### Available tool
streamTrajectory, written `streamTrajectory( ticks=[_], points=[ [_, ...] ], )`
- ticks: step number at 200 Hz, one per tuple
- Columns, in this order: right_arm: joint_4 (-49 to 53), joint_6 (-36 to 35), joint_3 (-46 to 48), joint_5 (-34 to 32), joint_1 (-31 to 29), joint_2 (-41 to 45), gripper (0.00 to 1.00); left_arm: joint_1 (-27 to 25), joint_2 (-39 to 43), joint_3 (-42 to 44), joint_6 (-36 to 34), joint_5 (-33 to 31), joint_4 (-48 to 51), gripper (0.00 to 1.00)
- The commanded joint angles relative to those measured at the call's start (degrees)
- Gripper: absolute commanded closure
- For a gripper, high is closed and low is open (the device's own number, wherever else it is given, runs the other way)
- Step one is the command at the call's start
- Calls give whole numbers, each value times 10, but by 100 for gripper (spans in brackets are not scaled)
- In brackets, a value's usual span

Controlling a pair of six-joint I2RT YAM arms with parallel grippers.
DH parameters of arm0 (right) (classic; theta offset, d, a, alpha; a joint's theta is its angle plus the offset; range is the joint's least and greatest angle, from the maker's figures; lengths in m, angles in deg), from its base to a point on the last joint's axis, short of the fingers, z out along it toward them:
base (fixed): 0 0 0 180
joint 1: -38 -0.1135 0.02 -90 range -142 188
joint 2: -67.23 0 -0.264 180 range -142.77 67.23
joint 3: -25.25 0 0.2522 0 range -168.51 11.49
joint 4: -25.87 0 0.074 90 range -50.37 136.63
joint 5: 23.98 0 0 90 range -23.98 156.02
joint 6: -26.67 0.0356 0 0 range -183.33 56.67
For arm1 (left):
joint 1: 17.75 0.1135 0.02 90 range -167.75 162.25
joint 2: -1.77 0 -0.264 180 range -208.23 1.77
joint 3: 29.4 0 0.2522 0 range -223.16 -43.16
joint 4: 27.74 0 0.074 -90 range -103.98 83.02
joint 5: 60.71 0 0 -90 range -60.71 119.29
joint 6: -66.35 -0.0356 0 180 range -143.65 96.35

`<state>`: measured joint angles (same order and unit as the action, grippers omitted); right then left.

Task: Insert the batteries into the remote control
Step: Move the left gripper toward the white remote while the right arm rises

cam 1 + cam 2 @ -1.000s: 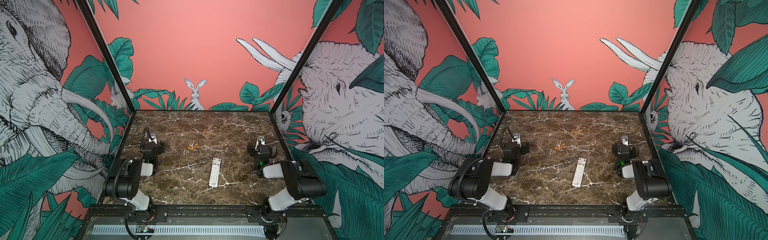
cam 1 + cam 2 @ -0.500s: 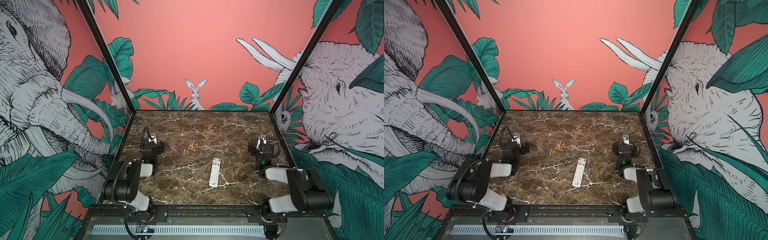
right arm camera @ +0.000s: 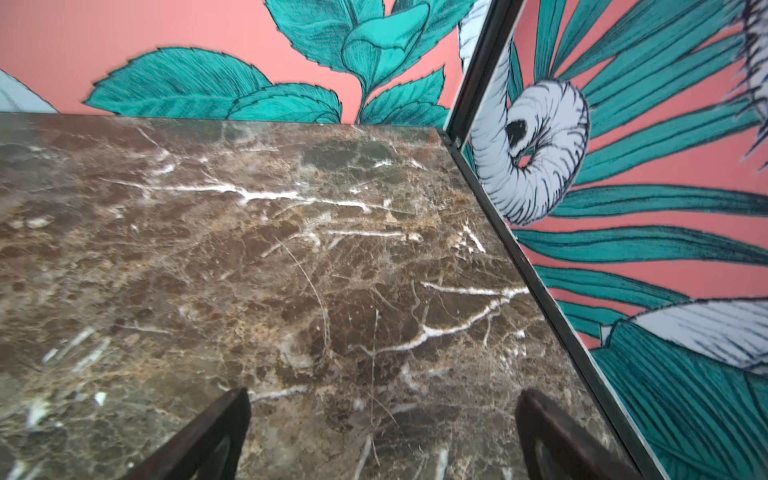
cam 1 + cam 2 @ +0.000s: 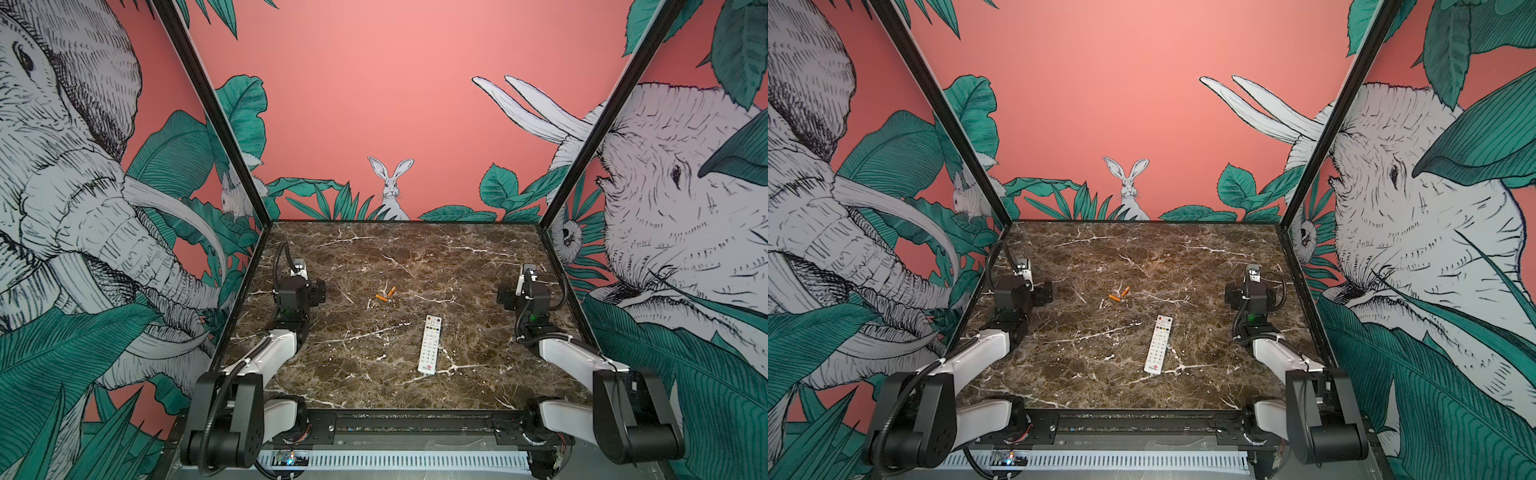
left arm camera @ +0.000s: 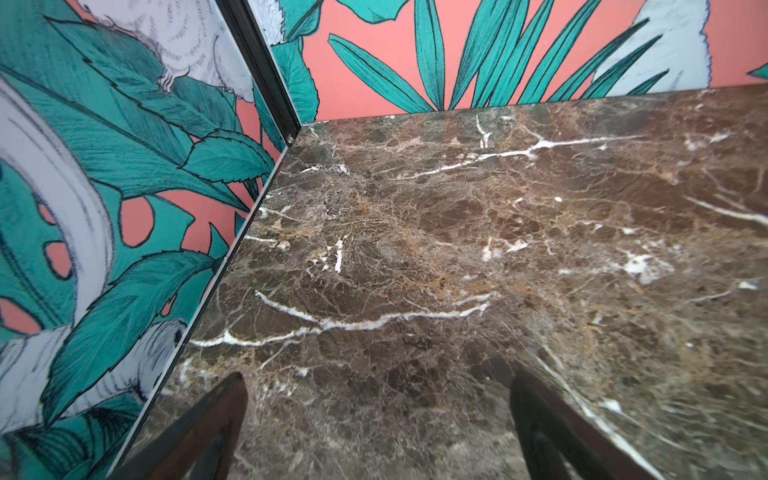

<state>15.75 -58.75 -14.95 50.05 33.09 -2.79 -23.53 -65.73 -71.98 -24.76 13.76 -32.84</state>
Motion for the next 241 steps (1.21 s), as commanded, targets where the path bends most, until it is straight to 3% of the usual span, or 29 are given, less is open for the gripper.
streamTrajectory(
  ticks=[1,24,50,119,190,241],
  points=[
    [103,39,-29,38,-1,24,1,-22,45,-39,51,-16,140,1],
    [173,55,-46,47,-15,52,1,-47,63,-98,97,-32,264,1],
    [245,83,-72,45,-34,72,1,-69,44,-175,146,-4,391,1],
    [403,101,-147,75,-101,93,1,-194,-16,-285,194,16,529,1],
    [511,114,-174,112,-144,138,1,-335,-85,-349,269,19,579,1],
    [546,123,-180,128,-151,185,1,-435,-186,-410,311,36,558,1]
  ],
)
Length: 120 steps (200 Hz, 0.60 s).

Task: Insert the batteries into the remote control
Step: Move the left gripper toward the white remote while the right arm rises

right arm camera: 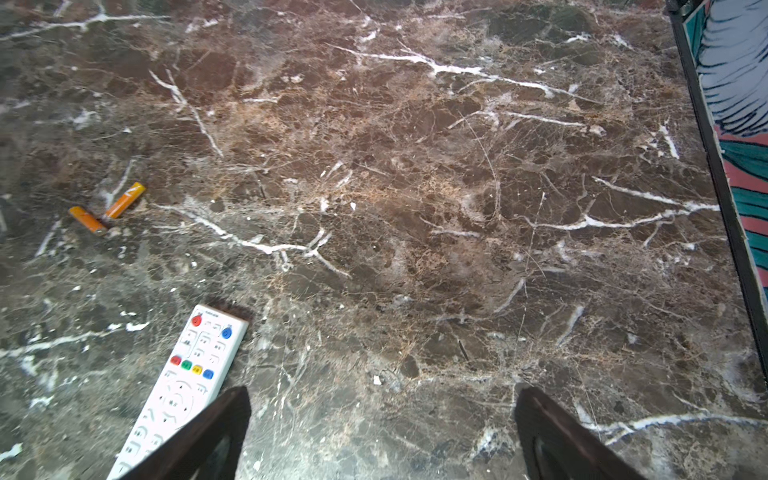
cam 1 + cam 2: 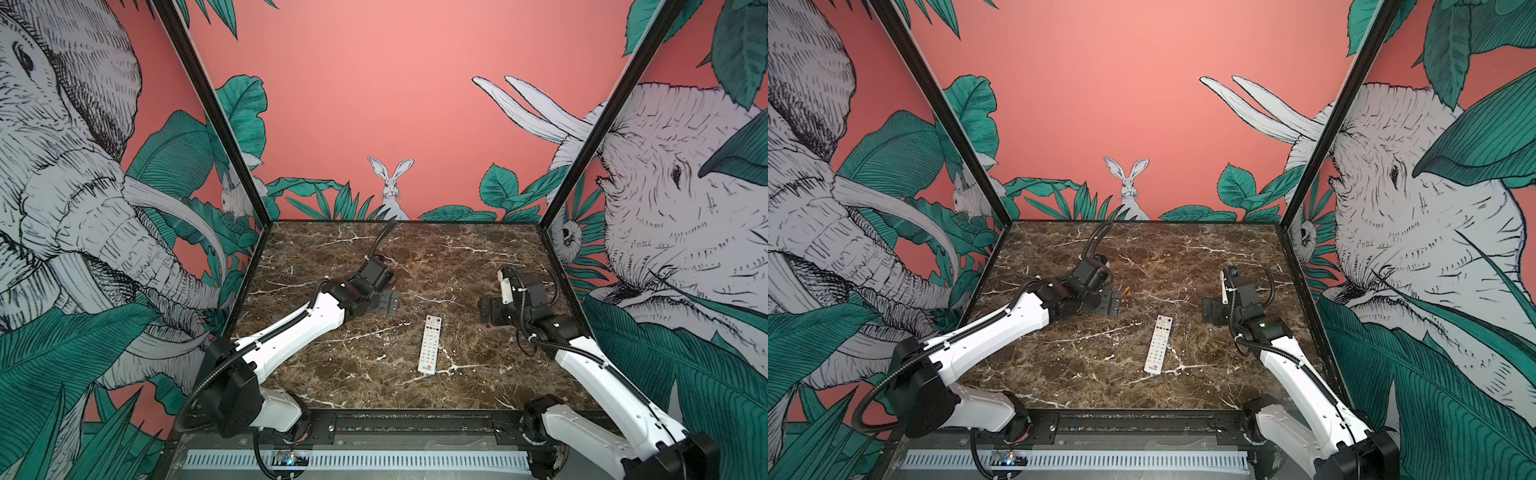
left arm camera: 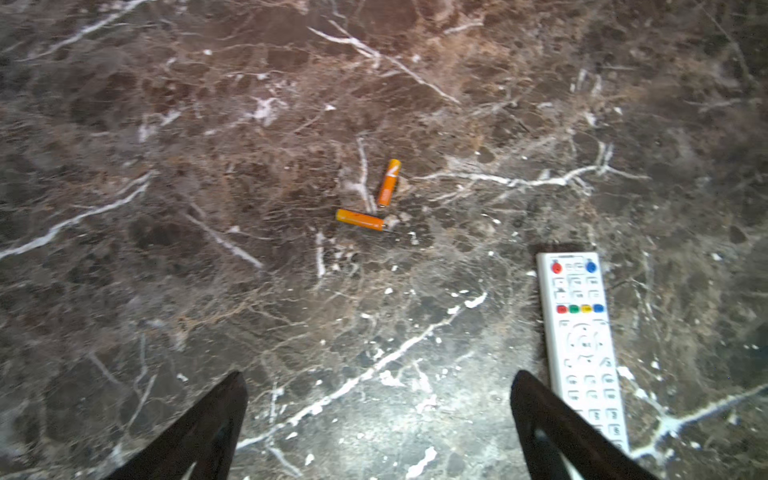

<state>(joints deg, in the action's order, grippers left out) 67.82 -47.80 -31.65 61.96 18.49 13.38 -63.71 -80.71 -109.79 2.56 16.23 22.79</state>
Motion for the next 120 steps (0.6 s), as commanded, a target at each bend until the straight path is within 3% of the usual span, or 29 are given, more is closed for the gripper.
streamTrajectory(
  ticks=[1,61,120],
  points=[
    [26,14,-13,8,-5,25,1,-36,-39,-34,38,12,1,1],
    [36,4,0,-7,-5,61,1,-109,-175,-133,64,23,-13,1],
    [25,6,25,-4,-5,85,1,-137,-264,-187,92,38,-20,1]
  ],
)
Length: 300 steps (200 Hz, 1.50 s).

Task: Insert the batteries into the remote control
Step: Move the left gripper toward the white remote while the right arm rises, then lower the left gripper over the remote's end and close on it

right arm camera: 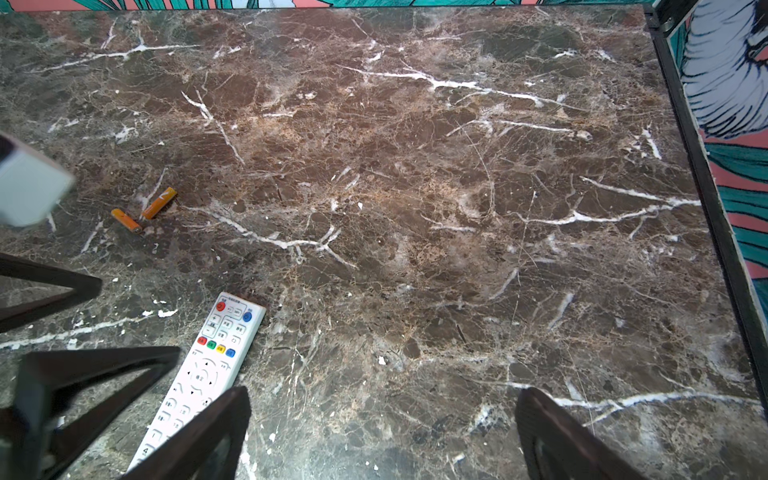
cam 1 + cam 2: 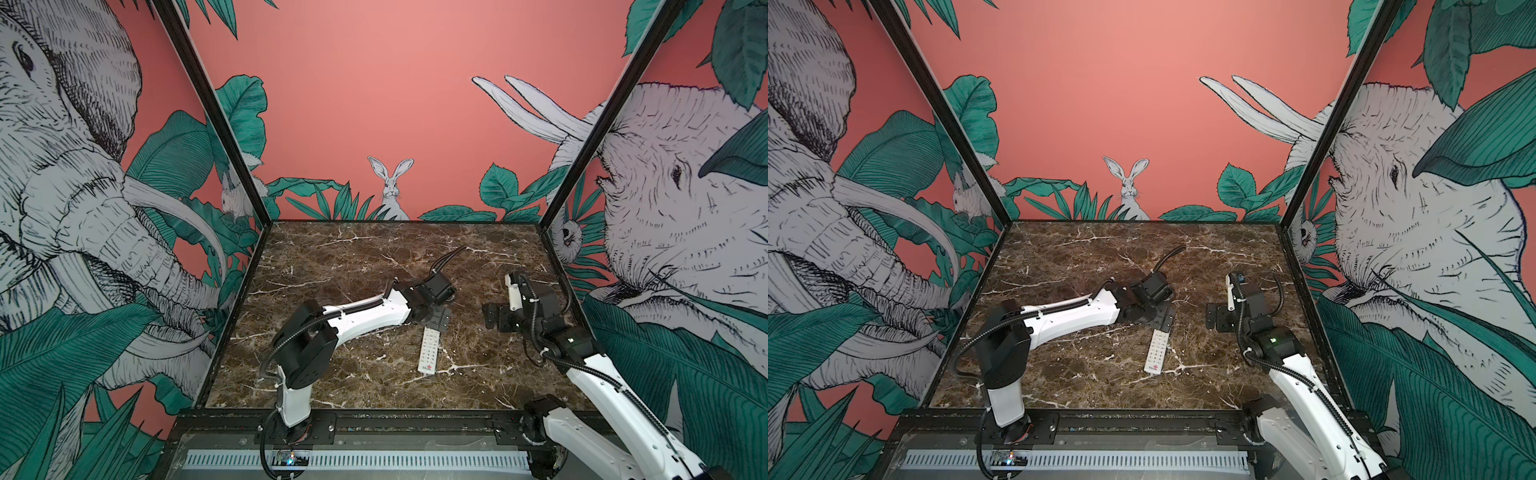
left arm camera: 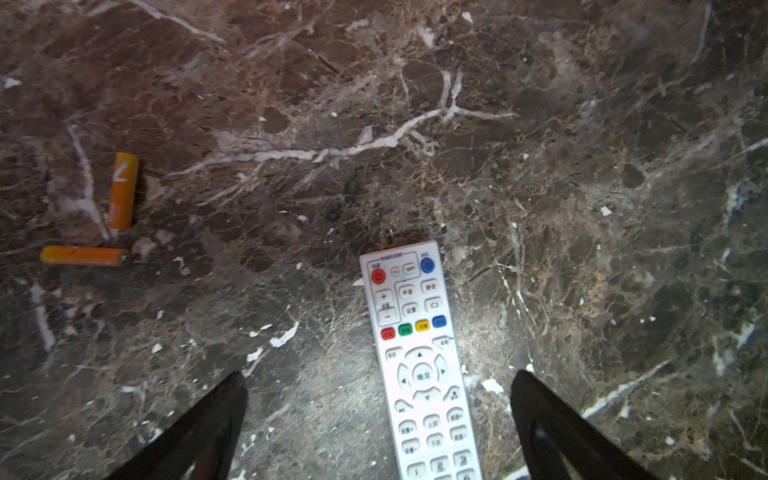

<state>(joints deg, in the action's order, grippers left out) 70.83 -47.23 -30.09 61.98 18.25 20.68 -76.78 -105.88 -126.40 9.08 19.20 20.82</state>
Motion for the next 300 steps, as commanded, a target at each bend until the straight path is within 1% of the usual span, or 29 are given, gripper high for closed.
streamTrajectory(
  ticks=[1,56,145,201,237,273,300],
  points=[
    [-6,1,11,-4,-3,13,1,-6,-13,-22,27,8,-1,1],
    [-36,19,43,4,-3,22,1,-14,-55,-35,46,13,-6,2],
    [-50,23,56,-1,-2,22,1,-21,-103,-67,60,0,6,8],
    [-47,23,55,-12,-2,25,1,-24,-126,-86,60,-16,27,12],
    [-44,23,60,-16,-2,34,1,-26,-139,-88,66,-19,32,14],
    [-45,18,59,-18,-2,32,1,-27,-146,-89,69,-21,33,20],
    [-43,18,58,-20,-2,36,1,-28,-149,-88,72,-20,35,21]
  ],
)
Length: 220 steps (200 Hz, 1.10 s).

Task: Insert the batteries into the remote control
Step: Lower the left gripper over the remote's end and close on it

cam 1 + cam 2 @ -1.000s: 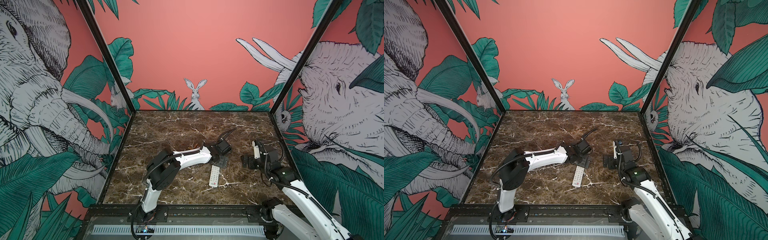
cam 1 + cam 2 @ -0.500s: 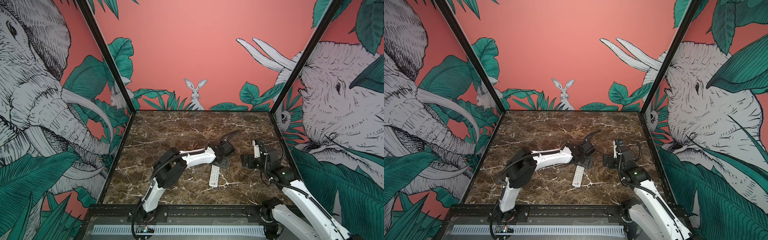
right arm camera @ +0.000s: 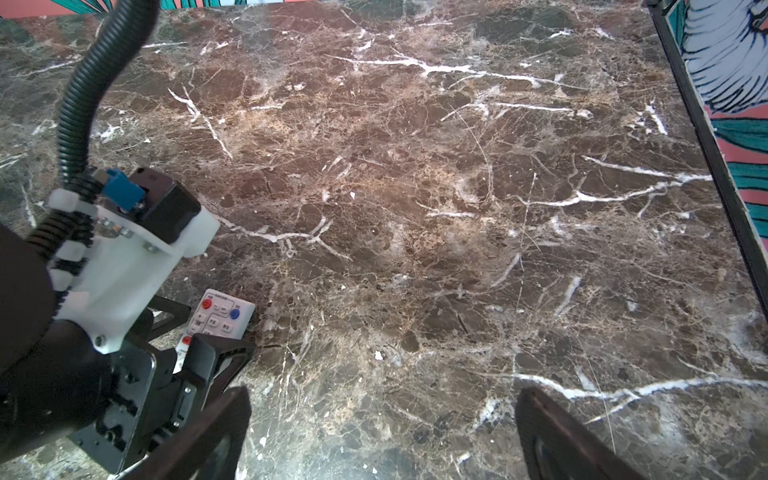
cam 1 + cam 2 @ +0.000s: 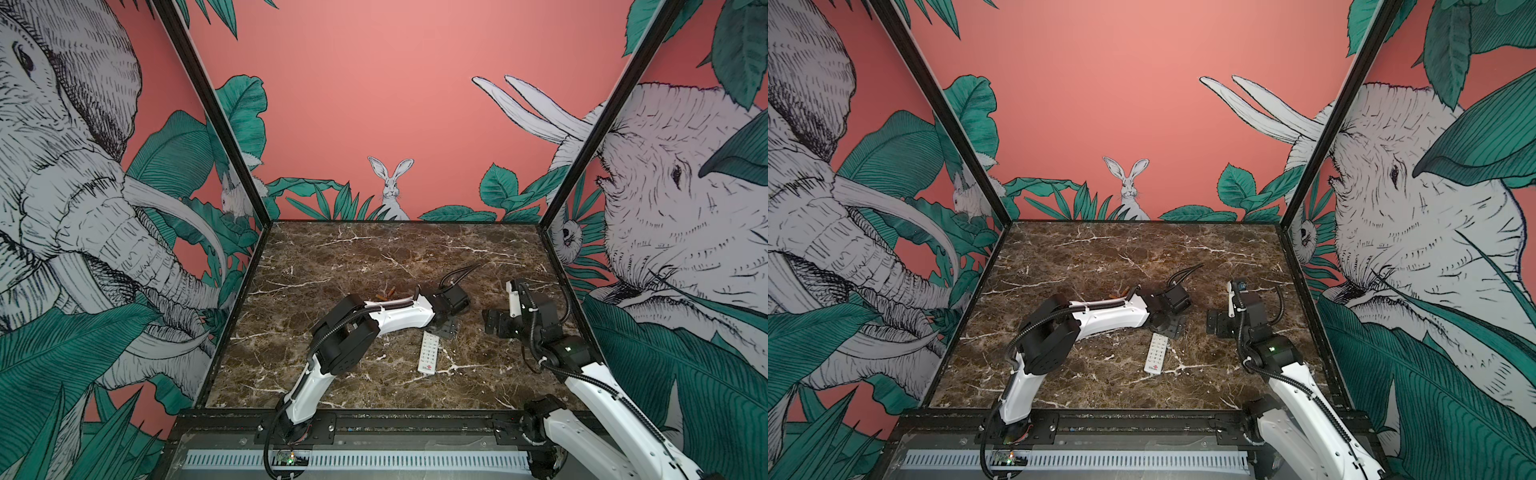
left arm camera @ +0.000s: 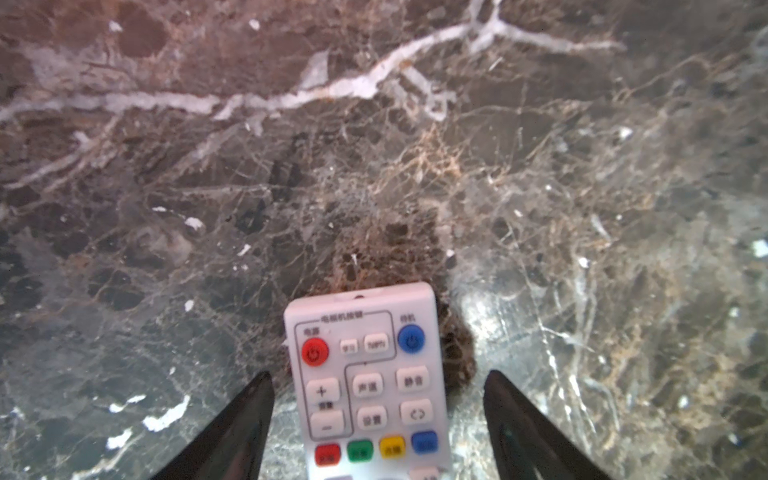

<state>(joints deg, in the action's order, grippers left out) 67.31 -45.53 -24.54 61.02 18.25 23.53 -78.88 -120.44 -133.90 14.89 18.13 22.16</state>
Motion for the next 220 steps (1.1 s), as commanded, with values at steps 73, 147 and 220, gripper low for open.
streamTrajectory(
  ticks=[73,147,220],
  points=[
    [-2,1,2,-14,-2,15,1,-8,-9,-11,18,-13,23,32],
    [11,1,-5,-15,-2,25,1,-8,8,3,24,-24,19,43],
    [20,2,-19,-7,-2,27,2,0,53,24,13,-37,20,63]
  ],
)
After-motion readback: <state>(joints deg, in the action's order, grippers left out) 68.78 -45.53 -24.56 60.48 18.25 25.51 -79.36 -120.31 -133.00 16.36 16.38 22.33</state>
